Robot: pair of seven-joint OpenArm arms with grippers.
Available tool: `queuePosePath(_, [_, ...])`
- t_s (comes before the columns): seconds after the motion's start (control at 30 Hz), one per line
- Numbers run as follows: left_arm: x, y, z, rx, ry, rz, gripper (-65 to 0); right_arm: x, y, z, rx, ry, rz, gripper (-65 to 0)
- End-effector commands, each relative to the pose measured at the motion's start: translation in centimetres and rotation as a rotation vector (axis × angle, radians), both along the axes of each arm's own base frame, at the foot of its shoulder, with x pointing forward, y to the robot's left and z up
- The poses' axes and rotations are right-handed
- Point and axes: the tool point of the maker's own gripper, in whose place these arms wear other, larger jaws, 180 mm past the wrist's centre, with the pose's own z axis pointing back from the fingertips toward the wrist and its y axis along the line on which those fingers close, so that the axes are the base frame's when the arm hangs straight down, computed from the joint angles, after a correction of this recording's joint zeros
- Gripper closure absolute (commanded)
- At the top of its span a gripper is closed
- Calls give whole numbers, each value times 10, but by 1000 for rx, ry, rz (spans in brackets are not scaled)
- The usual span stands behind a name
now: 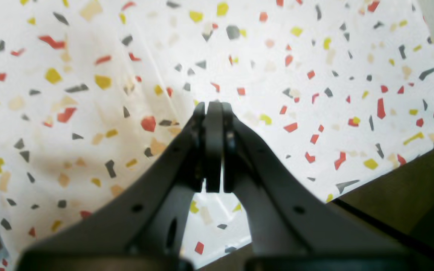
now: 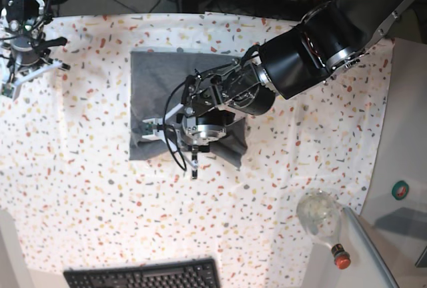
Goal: Layout the t-shirt on the table in an organized manner, then fold the t-shirt properly
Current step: 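Press the folded grey bundle flat with the left gripper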
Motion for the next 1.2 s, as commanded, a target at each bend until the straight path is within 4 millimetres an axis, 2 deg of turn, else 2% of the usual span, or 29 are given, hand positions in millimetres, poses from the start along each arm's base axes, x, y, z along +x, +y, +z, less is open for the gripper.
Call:
queuePosePath(0.0, [15,-14,18,-29,-52,-9,0,8,-6,11,-32,-46,6,0])
queuePosePath(0.23, [13,-28,23,-49,-51,-21,0,7,-5,10,-29,-46,2,0])
queuePosePath(0.43, [13,0,-2,25,-5,35,0,7,-5,10,-29,-46,2,0])
queuePosePath(0.5, [6,8,-13,45,21,48,0,7,-5,10,-29,-46,2,0])
queuePosePath(0.67, [-8,15,-24,42,111,126,0,8,-3,10,-27,-46,6,0])
queuePosePath(0.73, [-15,12,-24,18,155,155,0,8,-3,10,-26,-46,7,0])
queuePosePath(1.07, [-8,-5,-14,-15,144,139,0,7,-2,9,-24,-44,8,0])
queuePosePath(1.17, [-9,-22,-8,-33,142,124,0,7,-2,9,-24,-44,8,0])
